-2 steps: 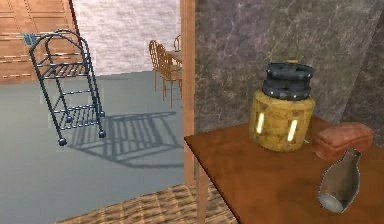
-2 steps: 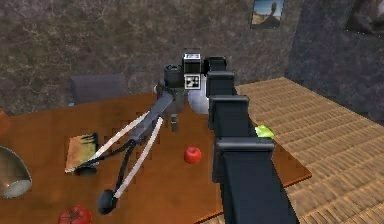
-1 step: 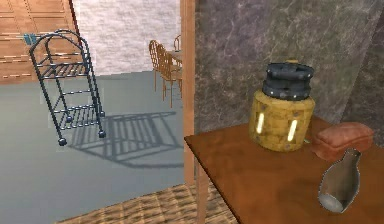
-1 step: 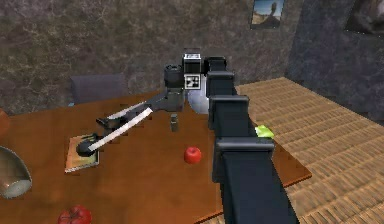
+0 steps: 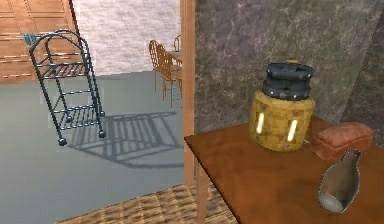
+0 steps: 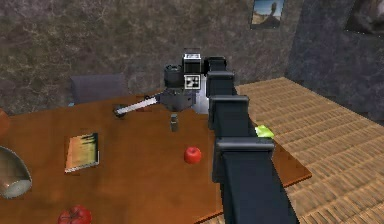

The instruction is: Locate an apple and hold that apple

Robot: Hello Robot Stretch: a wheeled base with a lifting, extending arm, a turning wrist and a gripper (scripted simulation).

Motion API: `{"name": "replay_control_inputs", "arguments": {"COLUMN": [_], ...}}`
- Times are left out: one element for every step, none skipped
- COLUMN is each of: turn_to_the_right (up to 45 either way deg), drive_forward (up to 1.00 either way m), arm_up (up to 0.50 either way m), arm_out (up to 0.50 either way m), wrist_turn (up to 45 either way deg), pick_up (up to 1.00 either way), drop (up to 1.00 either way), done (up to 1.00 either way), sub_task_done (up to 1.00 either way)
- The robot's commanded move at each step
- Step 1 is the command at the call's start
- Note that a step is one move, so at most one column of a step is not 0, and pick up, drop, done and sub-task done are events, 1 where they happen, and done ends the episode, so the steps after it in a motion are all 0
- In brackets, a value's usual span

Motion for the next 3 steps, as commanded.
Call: {"name": "replay_control_inputs", "arguments": {"turn_to_the_right": [0.0, 0.0, 0.0], "drive_forward": [0.0, 0.0, 0.0], "arm_up": [0.0, 0.0, -0.28], "arm_out": [0.0, 0.0, 0.0], "wrist_turn": [45.0, 6.0, 0.0], "pick_up": [0.0, 0.0, 0.0], "drop": [0.0, 0.0, 0.0], "done": [0.0, 0.0, 0.0], "sub_task_done": [0.0, 0.0, 0.0]}}
